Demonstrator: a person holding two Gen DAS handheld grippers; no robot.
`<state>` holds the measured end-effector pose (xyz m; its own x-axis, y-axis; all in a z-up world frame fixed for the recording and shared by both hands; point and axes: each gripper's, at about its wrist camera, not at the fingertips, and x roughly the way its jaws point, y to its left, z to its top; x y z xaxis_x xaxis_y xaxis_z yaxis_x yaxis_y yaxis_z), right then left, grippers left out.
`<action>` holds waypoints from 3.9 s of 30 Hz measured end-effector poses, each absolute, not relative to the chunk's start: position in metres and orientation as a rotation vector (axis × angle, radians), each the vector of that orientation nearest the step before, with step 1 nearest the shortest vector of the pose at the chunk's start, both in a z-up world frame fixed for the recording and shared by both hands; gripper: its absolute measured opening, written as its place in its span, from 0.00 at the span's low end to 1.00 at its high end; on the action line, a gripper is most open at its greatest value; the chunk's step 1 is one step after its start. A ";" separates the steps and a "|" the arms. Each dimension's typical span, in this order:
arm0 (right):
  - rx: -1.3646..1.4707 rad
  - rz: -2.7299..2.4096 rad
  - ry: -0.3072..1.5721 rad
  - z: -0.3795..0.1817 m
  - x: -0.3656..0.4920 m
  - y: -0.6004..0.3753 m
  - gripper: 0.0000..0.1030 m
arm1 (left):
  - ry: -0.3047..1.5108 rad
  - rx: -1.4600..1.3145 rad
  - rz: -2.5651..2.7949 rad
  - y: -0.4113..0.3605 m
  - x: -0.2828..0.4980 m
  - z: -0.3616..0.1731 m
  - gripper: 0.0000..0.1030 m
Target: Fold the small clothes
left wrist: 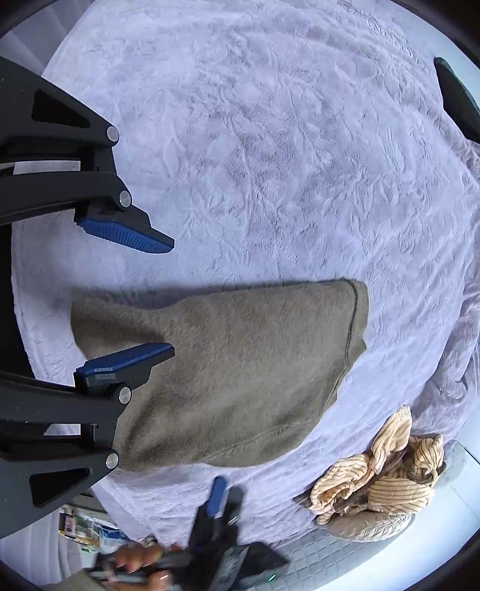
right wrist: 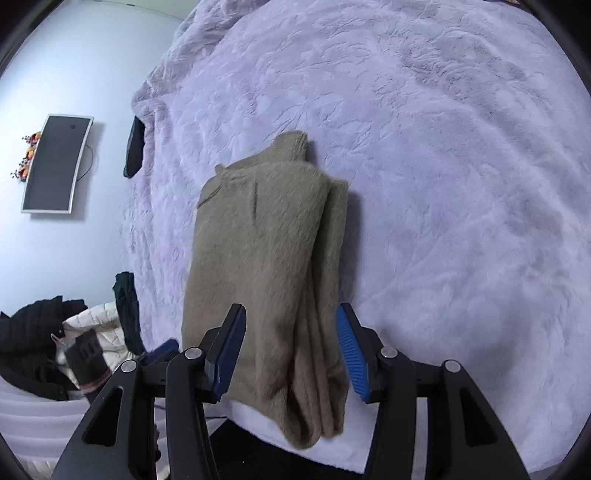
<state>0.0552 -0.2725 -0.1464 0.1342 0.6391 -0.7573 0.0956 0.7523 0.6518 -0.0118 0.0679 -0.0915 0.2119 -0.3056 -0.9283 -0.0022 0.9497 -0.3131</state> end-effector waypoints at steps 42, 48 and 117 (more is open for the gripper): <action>0.315 0.326 1.443 -0.131 0.057 -0.230 0.17 | 1.450 -0.020 -0.175 0.008 -0.008 -0.109 0.93; 0.203 0.292 1.504 -0.177 0.077 -0.209 0.24 | 1.479 -0.004 -0.142 -0.007 -0.013 -0.130 0.93; 0.054 0.010 1.375 -0.045 -0.026 -0.174 1.00 | 1.354 0.051 -0.052 0.023 -0.037 -0.010 0.93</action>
<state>-0.0257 -0.1741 -0.0446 0.1950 0.0388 -0.9800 0.0250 0.9987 0.0445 -0.0371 0.0233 -0.0097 0.2139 -0.0079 -0.9768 0.0671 0.9977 0.0066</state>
